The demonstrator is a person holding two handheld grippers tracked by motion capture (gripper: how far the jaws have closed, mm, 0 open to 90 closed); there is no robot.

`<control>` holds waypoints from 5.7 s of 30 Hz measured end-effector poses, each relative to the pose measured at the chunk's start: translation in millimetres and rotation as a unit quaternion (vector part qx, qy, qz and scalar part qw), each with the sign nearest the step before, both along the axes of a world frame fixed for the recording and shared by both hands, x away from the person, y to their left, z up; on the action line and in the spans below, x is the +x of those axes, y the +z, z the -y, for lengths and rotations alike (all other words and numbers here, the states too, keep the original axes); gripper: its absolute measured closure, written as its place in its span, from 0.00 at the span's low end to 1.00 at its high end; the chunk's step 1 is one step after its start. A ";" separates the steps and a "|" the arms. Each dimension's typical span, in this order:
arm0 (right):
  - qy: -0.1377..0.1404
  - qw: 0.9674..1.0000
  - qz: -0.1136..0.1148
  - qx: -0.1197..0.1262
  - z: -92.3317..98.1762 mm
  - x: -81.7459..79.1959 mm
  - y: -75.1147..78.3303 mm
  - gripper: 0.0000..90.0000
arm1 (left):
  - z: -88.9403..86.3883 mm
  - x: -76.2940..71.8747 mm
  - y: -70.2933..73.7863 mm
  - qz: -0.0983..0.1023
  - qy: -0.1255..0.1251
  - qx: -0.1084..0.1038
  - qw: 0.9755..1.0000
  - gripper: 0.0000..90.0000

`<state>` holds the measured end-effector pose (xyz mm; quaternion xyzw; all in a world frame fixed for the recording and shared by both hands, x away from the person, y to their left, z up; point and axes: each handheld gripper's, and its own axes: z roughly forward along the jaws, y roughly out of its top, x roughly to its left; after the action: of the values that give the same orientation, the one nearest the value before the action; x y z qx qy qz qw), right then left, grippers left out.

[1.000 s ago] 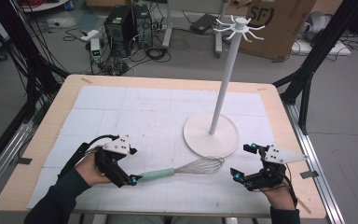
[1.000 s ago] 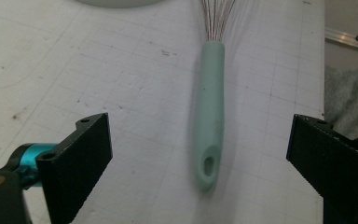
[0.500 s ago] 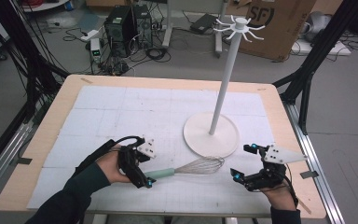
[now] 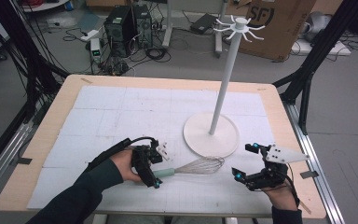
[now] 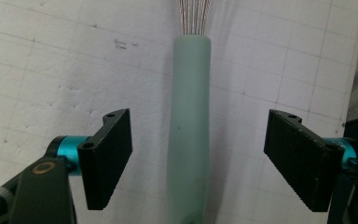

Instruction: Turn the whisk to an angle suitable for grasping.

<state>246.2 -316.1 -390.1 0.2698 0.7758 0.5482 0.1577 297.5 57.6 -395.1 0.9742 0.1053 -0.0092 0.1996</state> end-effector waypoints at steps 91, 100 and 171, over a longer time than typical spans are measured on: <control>-0.019 1.000 -0.009 0.008 14.9 -2.1 4.9 0.00 | 102.5 2.0 -6.6 0.049 -0.214 0.029 0.975 0.77; -0.019 1.000 -0.007 0.009 14.3 -2.0 5.0 0.00 | 104.0 7.2 -12.0 0.057 -0.231 0.025 0.971 0.77; 0.003 1.000 -0.009 0.004 10.6 -3.2 5.1 0.00 | 60.9 7.3 12.6 0.029 -0.186 -0.068 0.980 0.39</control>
<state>243.0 -326.7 -385.0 0.2724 0.7760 0.5492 0.1481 304.7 -3.2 -382.5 0.9607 -0.0848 -0.0256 0.2632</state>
